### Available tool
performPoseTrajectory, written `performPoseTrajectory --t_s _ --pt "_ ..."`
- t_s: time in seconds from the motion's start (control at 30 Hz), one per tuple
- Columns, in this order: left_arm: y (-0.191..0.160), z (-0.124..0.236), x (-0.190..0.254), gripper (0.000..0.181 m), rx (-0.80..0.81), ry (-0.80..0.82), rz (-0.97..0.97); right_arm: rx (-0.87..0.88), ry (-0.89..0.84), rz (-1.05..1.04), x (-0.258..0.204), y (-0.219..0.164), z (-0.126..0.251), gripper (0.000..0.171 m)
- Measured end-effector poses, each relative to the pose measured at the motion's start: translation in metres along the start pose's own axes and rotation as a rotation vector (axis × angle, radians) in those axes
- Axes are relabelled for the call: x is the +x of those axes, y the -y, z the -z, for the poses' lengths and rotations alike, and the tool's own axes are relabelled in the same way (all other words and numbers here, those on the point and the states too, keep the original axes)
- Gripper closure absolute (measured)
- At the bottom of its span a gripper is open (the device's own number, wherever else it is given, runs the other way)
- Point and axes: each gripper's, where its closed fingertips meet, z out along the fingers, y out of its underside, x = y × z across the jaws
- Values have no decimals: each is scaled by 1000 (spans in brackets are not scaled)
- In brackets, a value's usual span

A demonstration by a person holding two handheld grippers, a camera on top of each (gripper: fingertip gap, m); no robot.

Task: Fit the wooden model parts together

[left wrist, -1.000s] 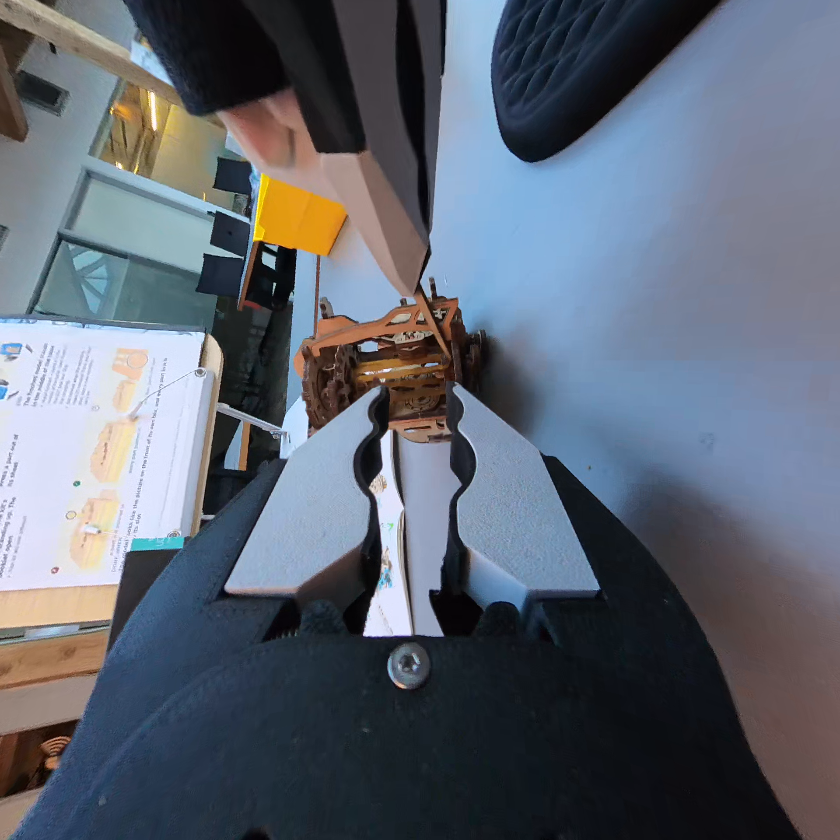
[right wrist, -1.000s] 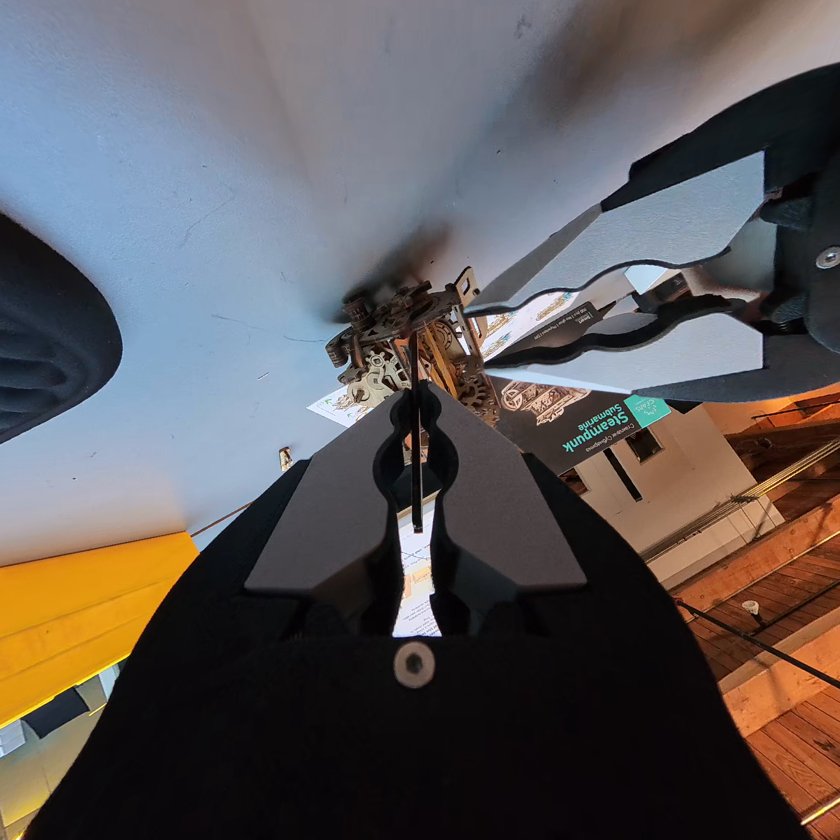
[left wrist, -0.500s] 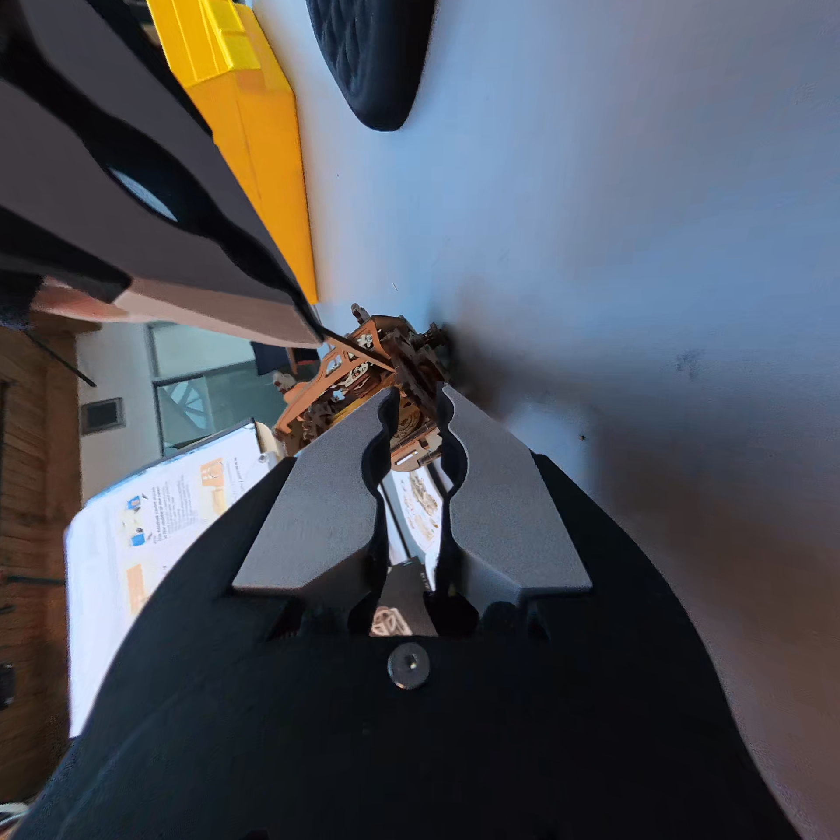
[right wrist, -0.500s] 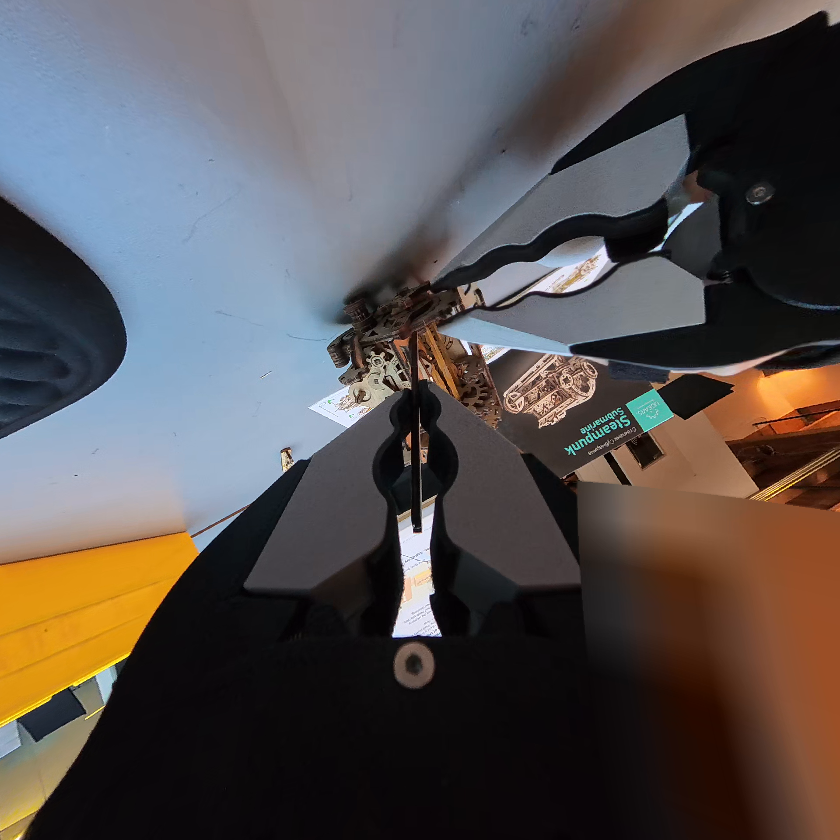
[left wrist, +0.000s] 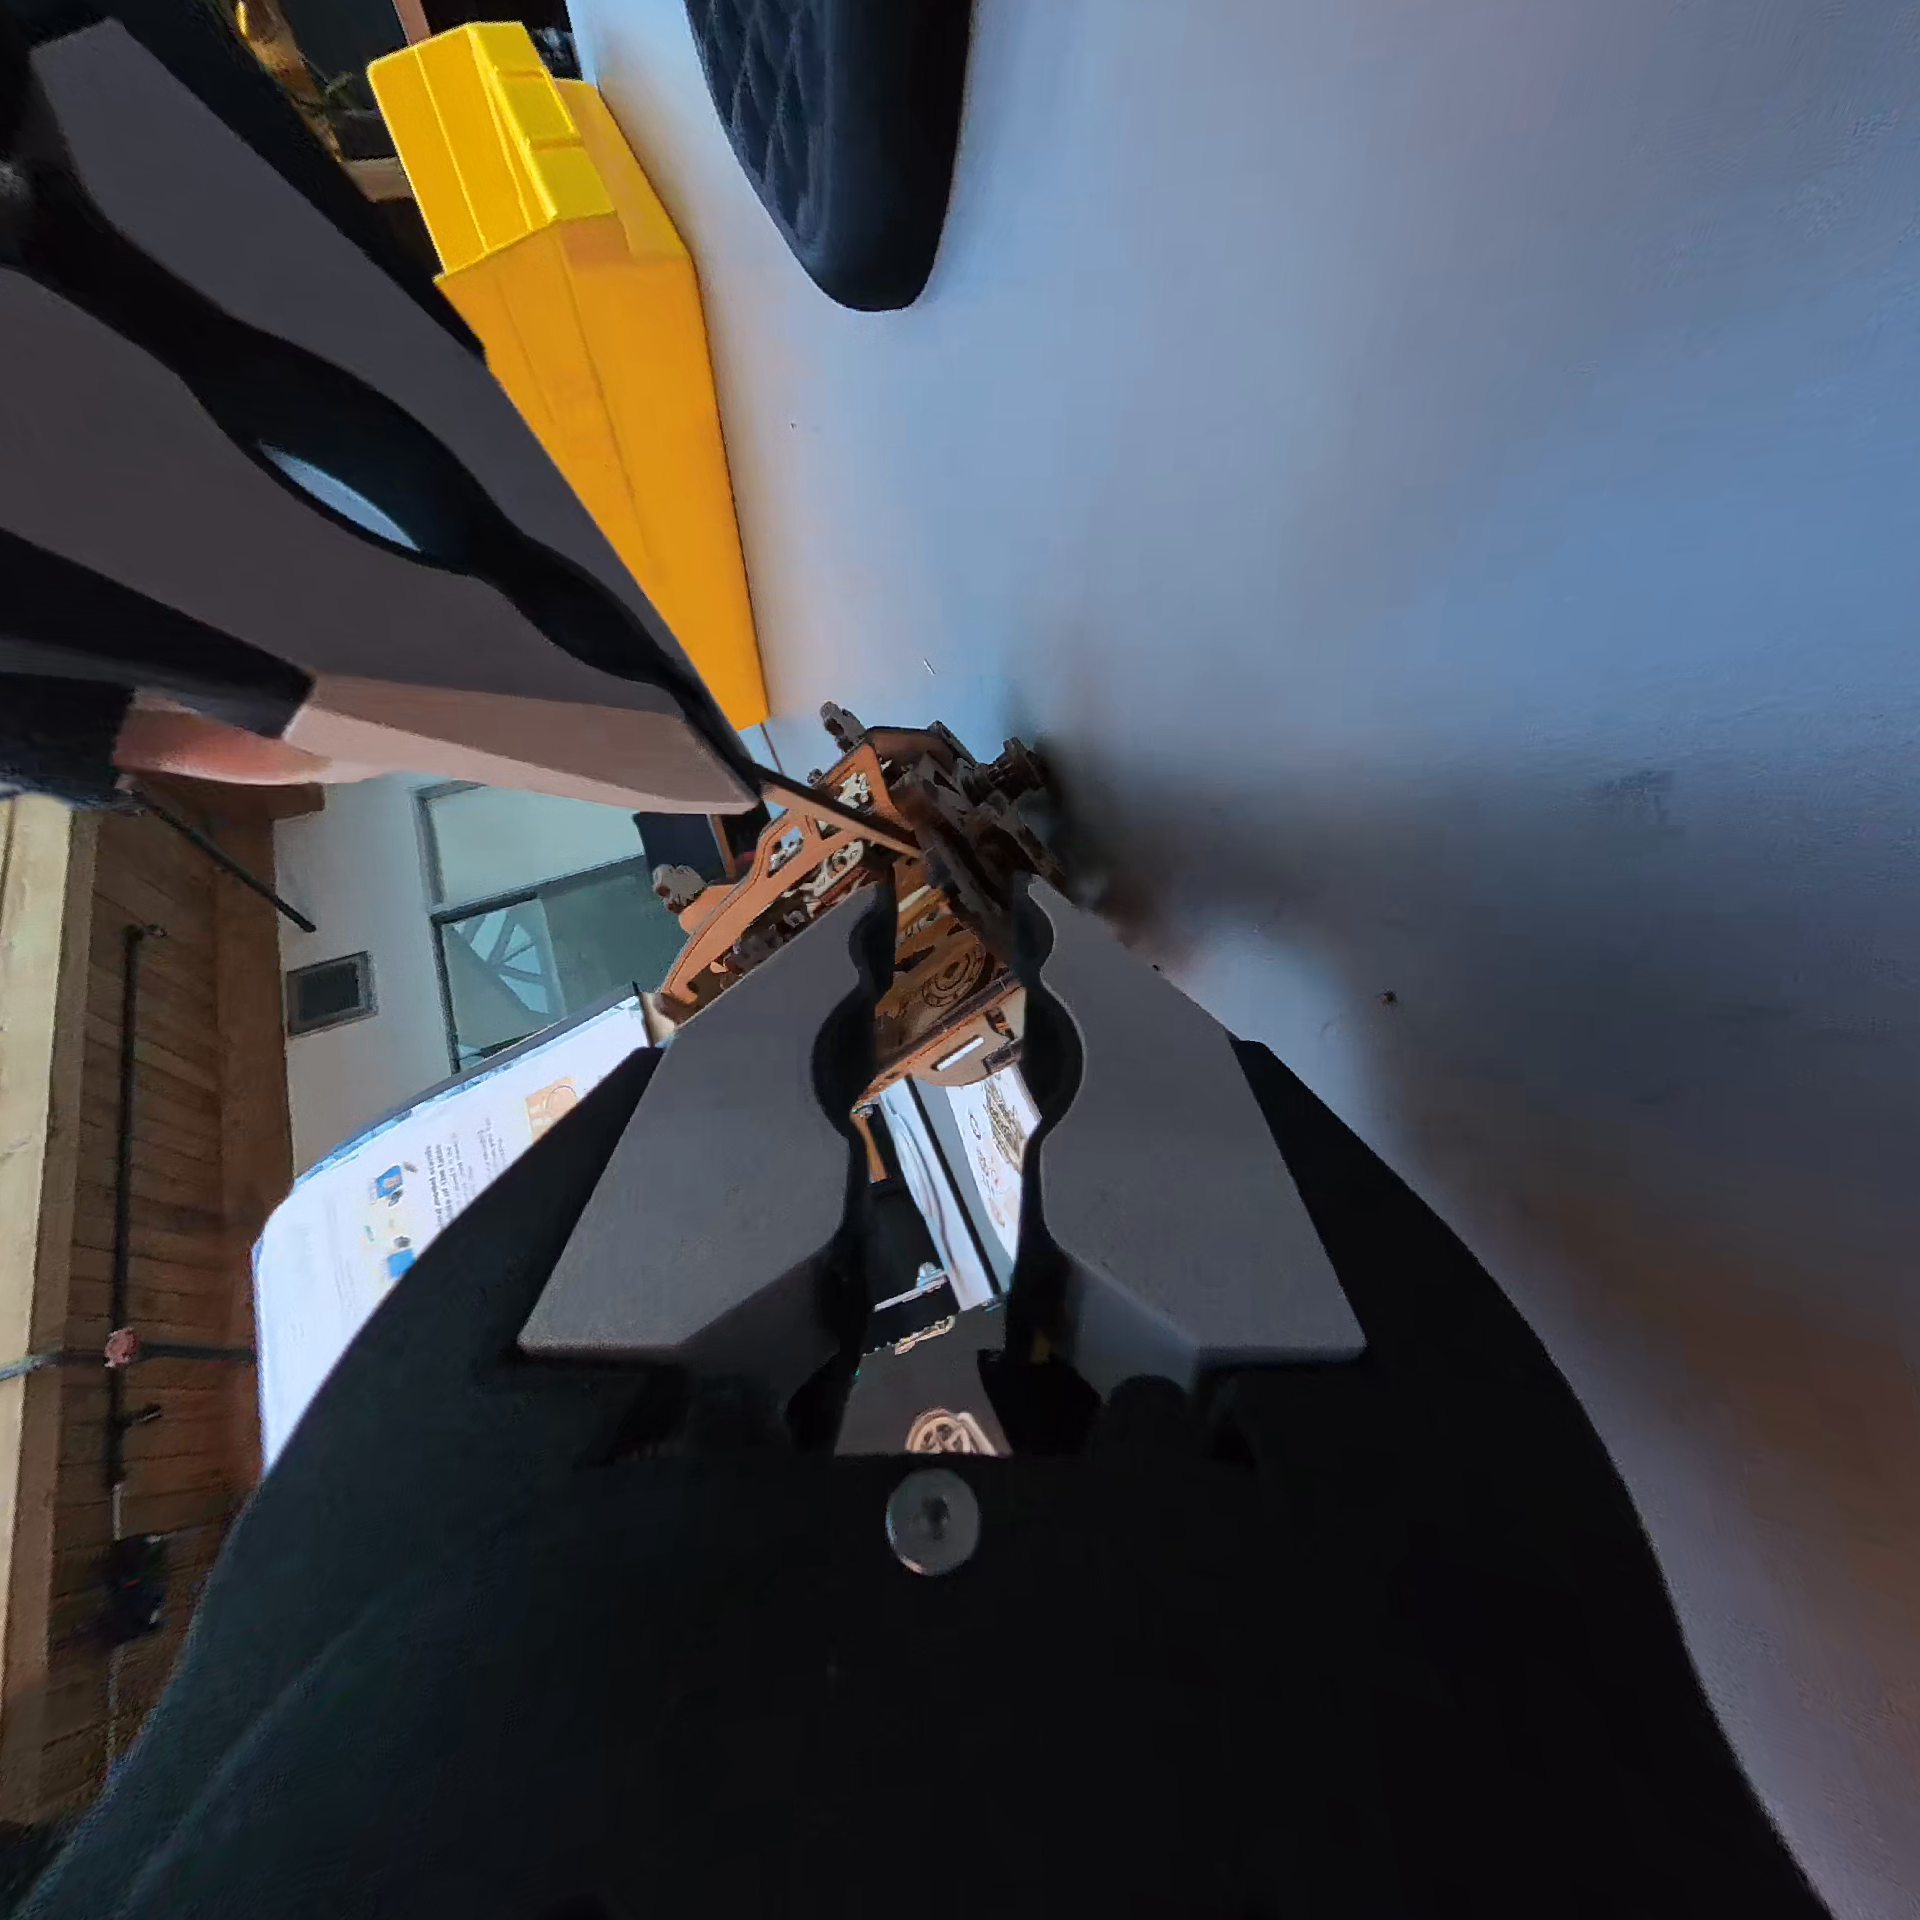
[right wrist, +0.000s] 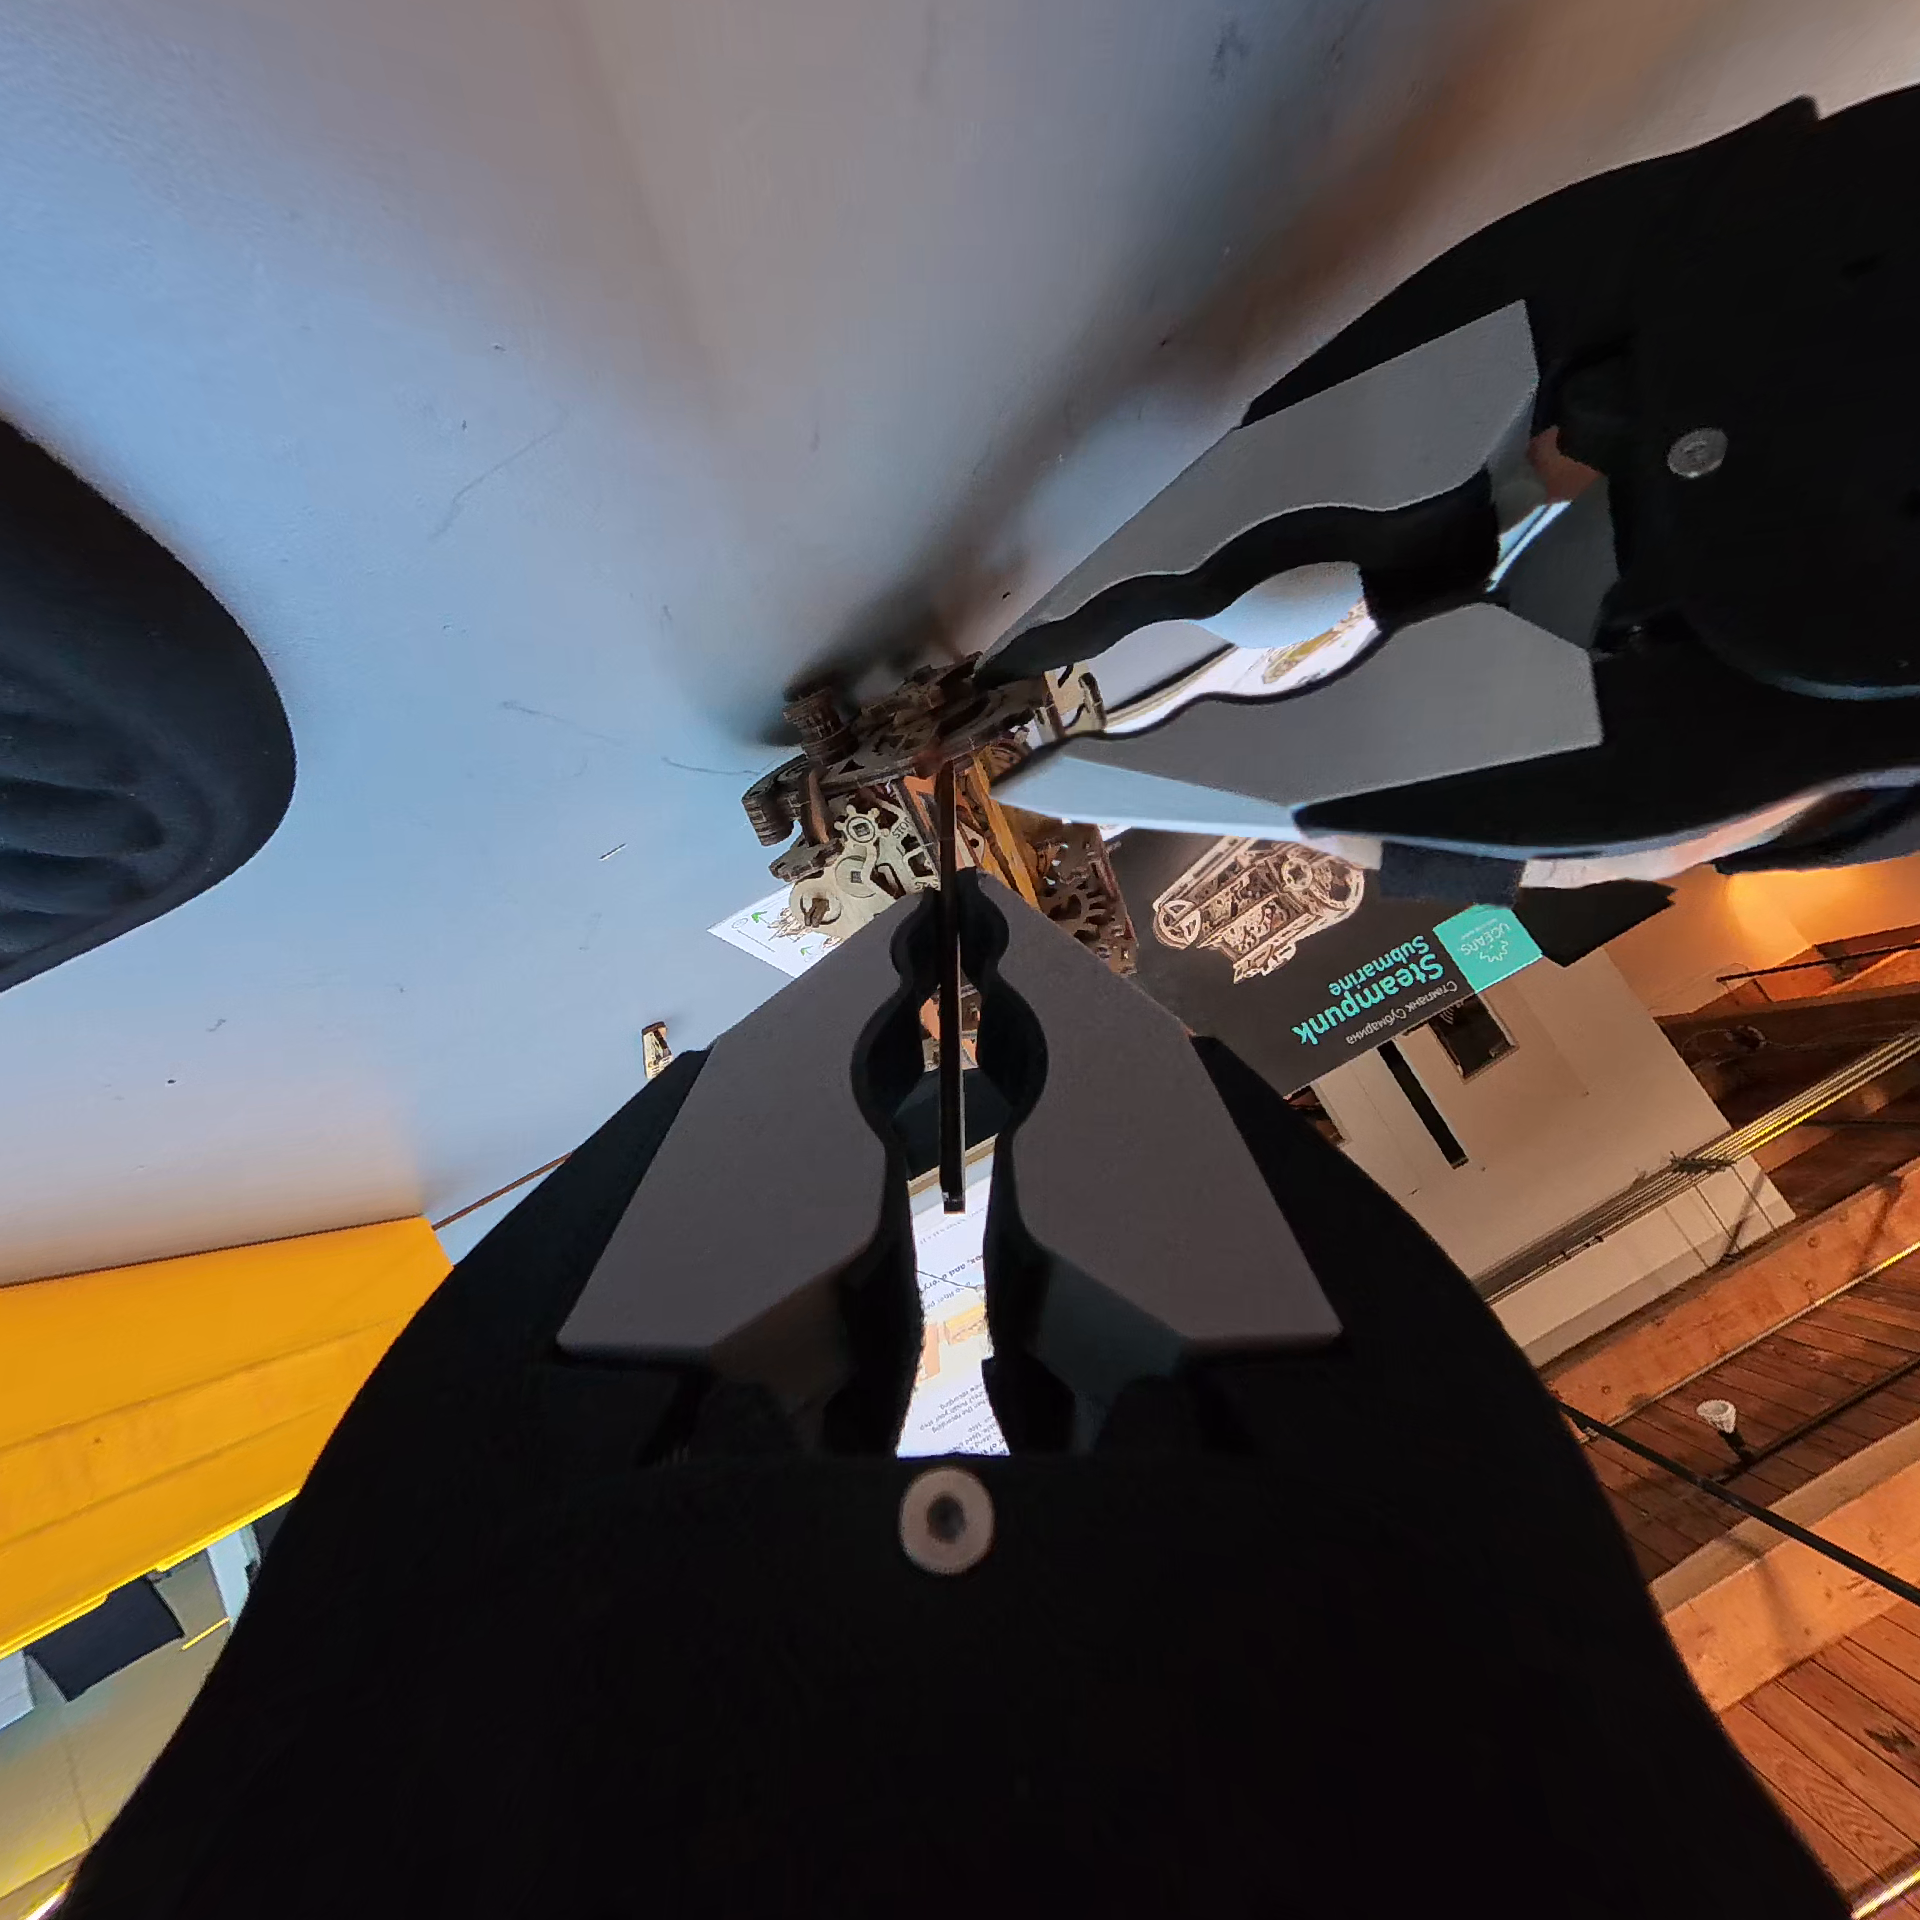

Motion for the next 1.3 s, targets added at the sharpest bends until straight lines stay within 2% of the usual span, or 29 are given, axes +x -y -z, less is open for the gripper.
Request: performPoseTrajectory --t_s 0.13,0.23,0.4,0.5,0.63,0.73,0.83,0.9,1.0,1.17,1.3 --pt "-2 3 -5 150 7 -6 61 -1 0 -1 0 0 0 169" --pt "-5 8 -10 149 16 11 186 -2 -3 -2 0 -1 0 169" --pt "-18 17 -30 139 66 54 724 -9 -11 -3 0 -1 0 169" --pt "-34 22 -38 138 54 101 942 -10 -12 -4 0 -1 0 169" --pt "-51 18 -27 118 -27 68 1256 -10 -14 -5 0 -2 0 169" --pt "-56 17 -26 112 -50 90 1430 -11 -15 -6 1 -2 -1 170" --pt "-55 11 -20 99 -68 36 1601 -12 -14 -4 1 -2 -1 169" --pt "-54 6 -13 89 -91 -23 1687 -13 -13 -4 1 -2 -1 169" --pt "-53 -1 0 83 -141 -95 1762 -15 -15 -4 2 -3 -1 169" --pt "-54 -5 0 98 -151 -88 1742 -16 -16 -4 2 -3 -1 169" --pt "-50 -7 -1 99 -140 -122 1751 -16 -15 -3 2 -4 -2 169"
